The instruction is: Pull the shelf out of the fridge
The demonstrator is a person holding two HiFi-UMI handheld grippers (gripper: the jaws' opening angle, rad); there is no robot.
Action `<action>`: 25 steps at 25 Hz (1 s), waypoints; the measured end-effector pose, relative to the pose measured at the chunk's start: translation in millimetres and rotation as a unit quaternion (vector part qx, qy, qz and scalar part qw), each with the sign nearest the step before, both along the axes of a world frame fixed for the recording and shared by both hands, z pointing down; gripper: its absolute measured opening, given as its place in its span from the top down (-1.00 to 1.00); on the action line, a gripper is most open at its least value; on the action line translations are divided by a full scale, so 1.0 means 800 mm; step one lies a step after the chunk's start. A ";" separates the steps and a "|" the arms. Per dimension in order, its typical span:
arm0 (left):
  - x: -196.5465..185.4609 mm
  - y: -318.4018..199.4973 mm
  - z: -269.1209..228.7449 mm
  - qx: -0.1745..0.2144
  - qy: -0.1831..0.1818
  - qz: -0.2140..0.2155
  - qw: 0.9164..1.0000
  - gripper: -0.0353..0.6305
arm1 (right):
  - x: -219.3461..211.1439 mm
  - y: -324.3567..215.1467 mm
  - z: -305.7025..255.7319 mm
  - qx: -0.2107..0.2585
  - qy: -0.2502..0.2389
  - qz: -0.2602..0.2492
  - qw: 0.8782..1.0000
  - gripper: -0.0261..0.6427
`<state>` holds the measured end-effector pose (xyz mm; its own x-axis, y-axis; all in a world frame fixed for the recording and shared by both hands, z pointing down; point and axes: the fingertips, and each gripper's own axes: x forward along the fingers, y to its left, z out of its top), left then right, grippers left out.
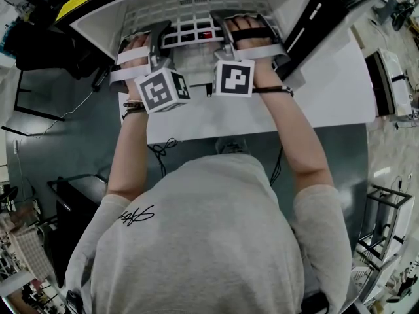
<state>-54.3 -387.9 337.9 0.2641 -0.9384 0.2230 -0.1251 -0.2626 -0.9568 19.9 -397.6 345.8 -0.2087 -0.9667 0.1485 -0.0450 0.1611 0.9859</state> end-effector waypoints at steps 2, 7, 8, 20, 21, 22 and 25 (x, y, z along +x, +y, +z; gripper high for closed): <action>0.000 0.001 0.000 0.001 0.003 0.000 1.000 0.77 | 0.000 0.002 -0.001 0.000 0.000 0.000 1.000 0.74; 0.000 0.004 -0.001 0.000 0.002 0.001 1.000 0.77 | 0.000 0.004 -0.003 0.003 -0.001 0.001 1.000 0.74; 0.000 0.004 -0.001 0.000 0.001 0.000 1.000 0.77 | 0.001 0.005 -0.003 0.003 0.000 0.001 1.000 0.74; 0.001 0.015 -0.002 0.000 0.003 0.003 1.000 0.77 | 0.001 0.015 -0.003 0.000 0.000 0.004 1.000 0.75; 0.001 0.016 -0.003 0.000 0.004 0.003 1.000 0.77 | 0.001 0.016 -0.003 0.000 -0.001 0.004 1.000 0.75; 0.001 0.017 -0.003 -0.001 0.004 0.004 1.000 0.77 | 0.001 0.016 -0.003 -0.001 -0.002 0.004 1.000 0.75; -0.001 0.018 0.000 -0.003 0.005 0.001 1.000 0.77 | 0.000 0.019 -0.002 -0.002 -0.002 0.005 1.000 0.75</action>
<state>-55.5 -373.2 337.7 0.2680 -0.9365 0.2262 -0.1334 -0.2686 -0.9540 19.8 -382.7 343.8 -0.1988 -0.9682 0.1519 -0.0503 0.1648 0.9850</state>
